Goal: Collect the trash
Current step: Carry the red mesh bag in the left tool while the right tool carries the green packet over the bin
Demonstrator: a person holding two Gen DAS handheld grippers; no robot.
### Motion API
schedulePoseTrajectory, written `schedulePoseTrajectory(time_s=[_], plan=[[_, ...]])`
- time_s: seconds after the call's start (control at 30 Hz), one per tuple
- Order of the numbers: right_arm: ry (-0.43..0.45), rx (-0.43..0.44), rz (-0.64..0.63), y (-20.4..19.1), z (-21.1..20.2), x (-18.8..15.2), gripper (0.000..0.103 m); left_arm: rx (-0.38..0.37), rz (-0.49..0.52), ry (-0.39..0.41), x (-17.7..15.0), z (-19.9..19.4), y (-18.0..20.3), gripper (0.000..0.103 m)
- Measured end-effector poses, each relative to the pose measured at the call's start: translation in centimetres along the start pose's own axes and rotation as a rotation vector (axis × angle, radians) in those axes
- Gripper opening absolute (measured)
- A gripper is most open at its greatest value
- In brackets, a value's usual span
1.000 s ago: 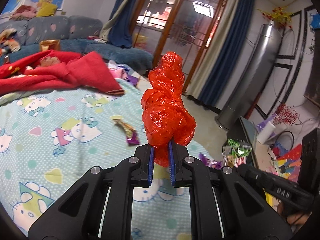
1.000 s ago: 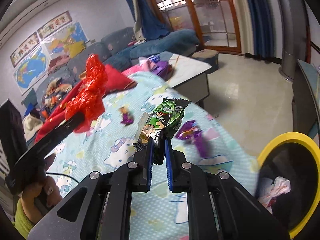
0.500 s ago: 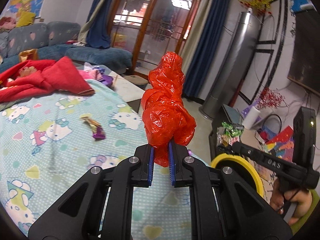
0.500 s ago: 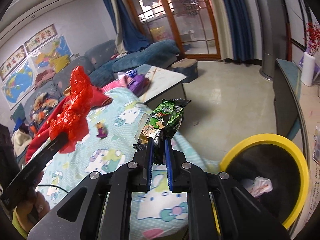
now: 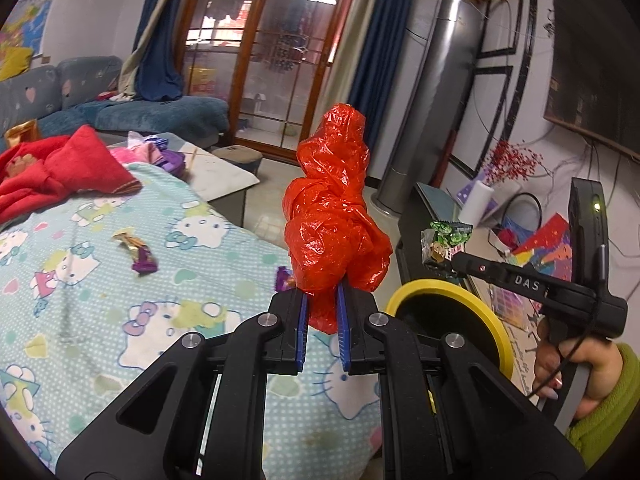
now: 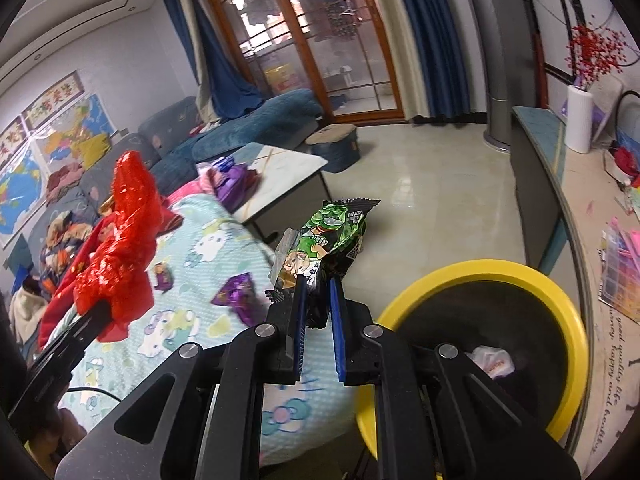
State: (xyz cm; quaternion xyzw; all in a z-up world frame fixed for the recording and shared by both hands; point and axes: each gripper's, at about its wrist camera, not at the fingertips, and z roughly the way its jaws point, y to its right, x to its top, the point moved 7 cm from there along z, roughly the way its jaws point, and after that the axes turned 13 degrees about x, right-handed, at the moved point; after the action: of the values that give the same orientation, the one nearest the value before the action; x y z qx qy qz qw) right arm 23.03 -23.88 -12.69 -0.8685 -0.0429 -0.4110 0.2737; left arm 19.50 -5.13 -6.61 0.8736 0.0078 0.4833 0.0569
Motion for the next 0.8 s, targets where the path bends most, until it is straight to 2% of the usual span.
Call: schedulePoseTrajectory(time_s=[0.8], plan=[[-0.013, -0.166, 0.137, 10.7, -3.8, -3.1, 0.011, -0.098, 0.241, -0.060, -3.6, 1.6, 9.4, 0.007]])
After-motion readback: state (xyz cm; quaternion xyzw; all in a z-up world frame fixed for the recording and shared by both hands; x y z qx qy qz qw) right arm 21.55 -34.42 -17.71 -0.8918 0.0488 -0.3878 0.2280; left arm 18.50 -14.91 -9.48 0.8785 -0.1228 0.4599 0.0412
